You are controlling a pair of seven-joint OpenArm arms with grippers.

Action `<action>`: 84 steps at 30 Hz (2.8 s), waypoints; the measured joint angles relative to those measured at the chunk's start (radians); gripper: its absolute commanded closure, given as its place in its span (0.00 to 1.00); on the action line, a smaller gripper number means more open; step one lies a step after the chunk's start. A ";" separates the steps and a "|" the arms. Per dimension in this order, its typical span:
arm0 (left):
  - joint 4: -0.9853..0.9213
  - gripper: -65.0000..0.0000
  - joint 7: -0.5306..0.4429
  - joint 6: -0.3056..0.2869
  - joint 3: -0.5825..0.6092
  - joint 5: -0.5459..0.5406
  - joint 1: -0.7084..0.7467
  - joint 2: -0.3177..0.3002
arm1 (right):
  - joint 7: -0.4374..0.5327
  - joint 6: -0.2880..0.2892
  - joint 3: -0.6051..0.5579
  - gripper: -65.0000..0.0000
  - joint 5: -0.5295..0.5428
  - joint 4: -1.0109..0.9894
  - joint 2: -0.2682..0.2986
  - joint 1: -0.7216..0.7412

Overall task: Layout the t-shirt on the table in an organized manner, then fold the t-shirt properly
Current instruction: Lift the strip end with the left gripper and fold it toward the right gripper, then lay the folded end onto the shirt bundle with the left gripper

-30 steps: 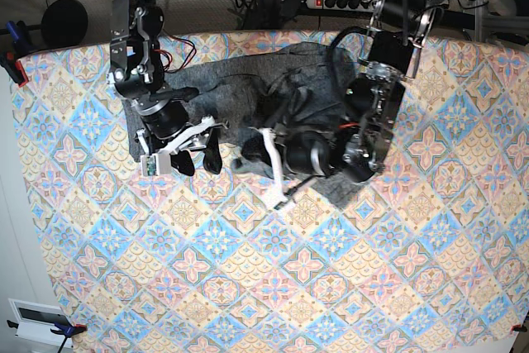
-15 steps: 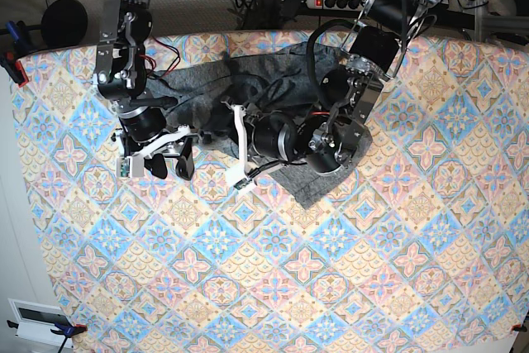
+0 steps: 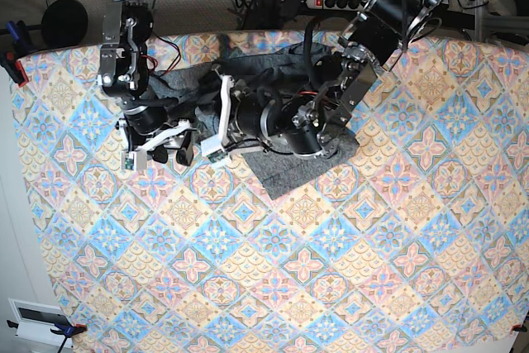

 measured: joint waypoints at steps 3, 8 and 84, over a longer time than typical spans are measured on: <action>0.000 1.00 -0.001 0.000 0.051 0.044 -0.002 0.000 | 0.000 0.000 0.000 0.51 0.000 -0.014 0.000 0.000; -0.042 1.00 -0.011 0.000 0.116 0.171 0.013 0.000 | -0.001 0.000 0.000 0.51 0.001 -0.031 0.000 0.000; -0.080 0.74 -0.087 -0.001 -0.307 0.173 0.183 -0.072 | -0.004 -0.003 -0.069 0.51 0.000 -0.055 0.002 0.021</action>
